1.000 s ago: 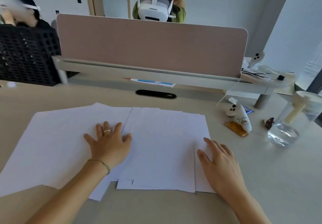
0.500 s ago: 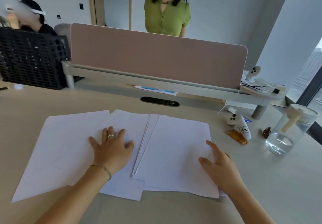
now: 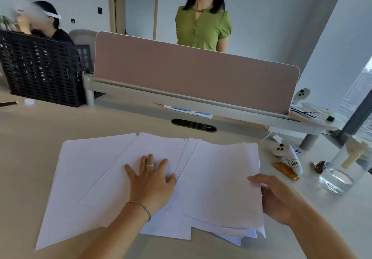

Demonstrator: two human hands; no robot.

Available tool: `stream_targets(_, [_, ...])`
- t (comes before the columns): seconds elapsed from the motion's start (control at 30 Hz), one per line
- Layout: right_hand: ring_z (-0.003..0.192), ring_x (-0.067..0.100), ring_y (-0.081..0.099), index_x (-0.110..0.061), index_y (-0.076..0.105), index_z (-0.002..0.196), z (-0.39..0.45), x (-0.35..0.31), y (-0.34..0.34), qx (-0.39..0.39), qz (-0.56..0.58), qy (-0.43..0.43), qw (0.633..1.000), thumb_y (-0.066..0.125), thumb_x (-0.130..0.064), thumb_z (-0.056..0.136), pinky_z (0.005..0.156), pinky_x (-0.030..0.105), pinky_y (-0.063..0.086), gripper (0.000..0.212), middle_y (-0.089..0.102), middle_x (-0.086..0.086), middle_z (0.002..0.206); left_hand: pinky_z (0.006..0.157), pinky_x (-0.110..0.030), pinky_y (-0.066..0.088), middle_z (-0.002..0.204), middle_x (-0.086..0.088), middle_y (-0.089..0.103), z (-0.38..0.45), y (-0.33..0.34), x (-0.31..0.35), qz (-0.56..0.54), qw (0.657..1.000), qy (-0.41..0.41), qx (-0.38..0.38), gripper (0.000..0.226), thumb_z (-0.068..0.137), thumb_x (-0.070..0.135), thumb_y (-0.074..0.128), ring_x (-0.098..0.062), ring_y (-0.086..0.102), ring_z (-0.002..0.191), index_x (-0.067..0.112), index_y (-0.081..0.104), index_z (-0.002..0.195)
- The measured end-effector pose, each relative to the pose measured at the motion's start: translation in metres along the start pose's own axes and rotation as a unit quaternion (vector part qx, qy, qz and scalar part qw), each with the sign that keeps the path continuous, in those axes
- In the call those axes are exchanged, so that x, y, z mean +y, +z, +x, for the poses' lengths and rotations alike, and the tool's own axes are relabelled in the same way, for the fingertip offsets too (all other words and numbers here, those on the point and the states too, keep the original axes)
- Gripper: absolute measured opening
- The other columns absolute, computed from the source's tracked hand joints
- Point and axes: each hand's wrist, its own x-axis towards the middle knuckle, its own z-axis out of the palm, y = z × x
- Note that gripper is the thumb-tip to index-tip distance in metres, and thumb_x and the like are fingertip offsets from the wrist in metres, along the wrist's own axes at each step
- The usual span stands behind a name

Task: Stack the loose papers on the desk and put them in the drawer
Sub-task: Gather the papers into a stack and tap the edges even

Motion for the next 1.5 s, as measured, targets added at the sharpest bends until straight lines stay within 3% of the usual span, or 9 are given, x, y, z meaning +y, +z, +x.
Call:
stream_targets(0.27, [0.065, 0.032, 0.070, -0.001, 0.067, 0.117, -0.018, -0.007, 0.013, 0.072, -0.036, -0.078, 0.994, 0.069, 0.003, 0.077, 0.055, 0.039, 0.058, 0.040, 0.076, 0.015, 0.068, 0.121, -0.058, 0.006, 0.171, -0.005, 0.012, 0.009, -0.021, -0.033, -0.054, 0.998, -0.014, -0.001, 0.056, 0.094, 0.045, 0.042, -0.028, 0.002, 0.158, 0.042, 0.038, 0.150])
stream_targets(0.47, [0.048, 0.023, 0.072, -0.007, 0.068, 0.096, -0.077, -0.077, 0.033, 0.010, -0.010, -0.182, 0.983, 0.064, -0.012, 0.086, 0.056, 0.036, 0.056, 0.012, 0.076, 0.009, 0.062, 0.122, -0.056, 0.009, 0.169, -0.004, 0.021, 0.007, -0.020, -0.033, -0.096, 0.995, -0.035, 0.002, 0.068, 0.085, 0.065, 0.051, -0.027, 0.012, 0.157, 0.042, 0.042, 0.149])
stream_targets(0.67, [0.074, 0.028, 0.077, -0.010, 0.076, 0.102, -0.098, -0.117, 0.108, -0.091, -0.017, -0.249, 0.964, 0.076, -0.009, 0.068, 0.070, 0.044, 0.063, 0.034, 0.080, 0.011, 0.090, 0.121, -0.052, 0.018, 0.156, -0.001, 0.046, 0.011, -0.034, -0.068, -0.179, 0.970, -0.123, 0.105, 0.044, 0.091, 0.035, 0.055, -0.029, 0.023, 0.154, 0.034, 0.057, 0.135])
stream_targets(0.83, [0.063, 0.025, 0.076, -0.010, 0.074, 0.099, -0.075, -0.097, 0.113, -0.088, -0.015, -0.212, 0.973, 0.069, -0.004, 0.080, 0.052, 0.038, 0.061, 0.020, 0.080, 0.011, 0.083, 0.091, -0.046, 0.051, 0.120, -0.030, 0.059, 0.036, -0.034, -0.108, -0.478, 0.847, -0.171, 0.157, 0.040, 0.075, 0.037, 0.052, -0.047, 0.058, 0.111, 0.010, 0.061, 0.104])
stream_targets(0.93, [0.073, 0.033, 0.076, 0.001, 0.071, 0.110, -0.040, -0.054, 0.107, -0.037, -0.056, -0.148, 0.987, 0.072, 0.000, 0.076, 0.059, 0.042, 0.062, 0.034, 0.079, 0.020, 0.094, 0.102, -0.052, 0.050, 0.122, -0.020, 0.064, 0.040, -0.055, -0.119, -0.561, 0.789, -0.203, 0.148, 0.025, 0.074, 0.031, 0.052, -0.041, 0.062, 0.114, 0.024, 0.072, 0.087])
stream_targets(1.07, [0.085, 0.031, 0.076, -0.001, 0.065, 0.128, -0.009, 0.001, 0.095, 0.061, -0.287, -0.138, 0.946, 0.077, -0.033, 0.081, 0.075, 0.044, 0.062, 0.058, 0.079, 0.014, 0.104, 0.096, -0.044, 0.049, 0.112, -0.012, 0.071, 0.023, -0.071, -0.104, -0.446, 0.868, -0.175, 0.134, 0.041, 0.078, 0.035, 0.040, -0.035, 0.063, 0.108, 0.020, 0.072, 0.099])
stream_targets(1.17, [0.119, 0.022, 0.063, -0.022, 0.053, 0.145, -0.001, 0.015, 0.082, 0.221, -0.580, -0.230, 0.750, 0.049, -0.065, 0.088, 0.083, 0.034, 0.053, 0.071, 0.060, 0.000, 0.137, 0.089, -0.038, 0.047, 0.107, -0.007, 0.074, 0.007, -0.059, -0.071, -0.173, 0.971, -0.128, 0.106, 0.046, 0.094, 0.037, 0.040, -0.034, 0.061, 0.107, 0.020, 0.058, 0.133])
stream_targets(1.33, [0.137, 0.027, 0.046, -0.028, 0.032, 0.156, 0.008, 0.032, 0.088, 0.161, -0.630, -0.213, 0.729, 0.033, -0.054, 0.097, 0.105, 0.041, 0.043, 0.064, 0.051, 0.000, 0.150, 0.093, -0.039, 0.043, 0.118, -0.002, 0.070, -0.008, -0.040, -0.030, -0.069, 0.993, -0.055, 0.077, 0.054, 0.098, 0.042, 0.036, -0.029, 0.052, 0.121, 0.022, 0.041, 0.148])
stream_targets(1.5, [0.134, 0.022, 0.049, -0.037, 0.036, 0.152, 0.006, 0.037, 0.089, 0.153, -0.569, -0.257, 0.766, 0.046, -0.045, 0.096, 0.099, 0.036, 0.042, 0.058, 0.059, -0.006, 0.144, 0.101, -0.040, 0.046, 0.123, -0.004, 0.064, -0.010, -0.035, -0.022, -0.333, 0.941, -0.056, 0.030, 0.066, 0.087, 0.041, 0.044, -0.029, 0.048, 0.127, 0.030, 0.032, 0.150])
